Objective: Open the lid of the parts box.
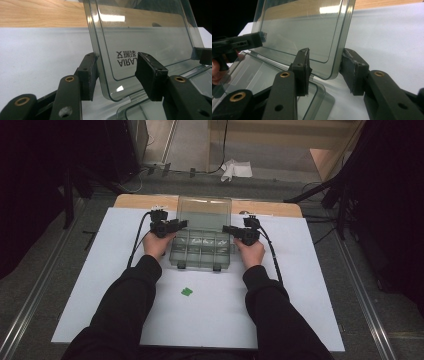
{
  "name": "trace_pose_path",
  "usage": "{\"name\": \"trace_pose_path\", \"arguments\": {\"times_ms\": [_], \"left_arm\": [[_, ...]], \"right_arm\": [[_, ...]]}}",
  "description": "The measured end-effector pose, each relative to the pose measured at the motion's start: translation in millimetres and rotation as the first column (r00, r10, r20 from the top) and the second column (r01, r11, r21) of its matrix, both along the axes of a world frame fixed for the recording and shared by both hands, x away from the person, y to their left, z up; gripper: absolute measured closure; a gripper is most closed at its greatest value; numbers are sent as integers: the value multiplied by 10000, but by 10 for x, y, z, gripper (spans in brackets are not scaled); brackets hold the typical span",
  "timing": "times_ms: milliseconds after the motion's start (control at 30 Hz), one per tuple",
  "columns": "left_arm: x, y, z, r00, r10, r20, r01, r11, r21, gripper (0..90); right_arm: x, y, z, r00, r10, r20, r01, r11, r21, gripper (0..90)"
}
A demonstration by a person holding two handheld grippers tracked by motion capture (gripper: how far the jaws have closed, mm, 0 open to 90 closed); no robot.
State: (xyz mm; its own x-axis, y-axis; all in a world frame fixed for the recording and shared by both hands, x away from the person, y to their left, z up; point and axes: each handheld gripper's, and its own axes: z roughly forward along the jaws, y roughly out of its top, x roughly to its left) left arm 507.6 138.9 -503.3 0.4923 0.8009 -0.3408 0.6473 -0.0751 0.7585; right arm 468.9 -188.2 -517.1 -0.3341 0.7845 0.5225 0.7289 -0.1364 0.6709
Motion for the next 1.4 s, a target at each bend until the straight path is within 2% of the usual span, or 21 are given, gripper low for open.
{"name": "trace_pose_path", "arguments": {"times_ms": [267,467,667,800,867,933,1133,1333,1400], "left_arm": [[5,-7,-23,10000,-31,-67,31,10000,-44,473],[-5,-30,-34,9999,-145,17,144,9997,211,433],[-5,-35,-36,9999,-131,-6,131,9997,205,423],[-11,-36,-21,9999,-153,14,152,9992,357,422],[-19,-33,-3,9998,-208,48,205,9988,448,419],[-23,-26,18,9997,-201,103,195,9986,496,360],[-61,-10,120,9996,-266,94,262,9988,406,360],[-126,-6,264,9983,-536,244,525,9977,419,333],[-141,10,302,9974,-700,194,692,9967,415,333]], "right_arm": [[6,2,-21,9999,-45,-147,48,9998,180,569],[11,13,-36,9995,-53,-296,65,9993,377,529],[13,21,-36,9996,-80,-260,89,9994,346,506],[15,35,-37,9999,-19,-122,21,9998,185,451],[13,51,-32,9999,-31,-114,33,9998,175,433],[10,67,-21,10000,-47,-58,48,9999,88,405],[-9,60,29,9999,23,98,-22,10000,-92,368],[-69,74,172,9993,109,371,-102,9998,-190,345],[-91,71,222,9988,204,441,-202,9998,-52,350]]}}
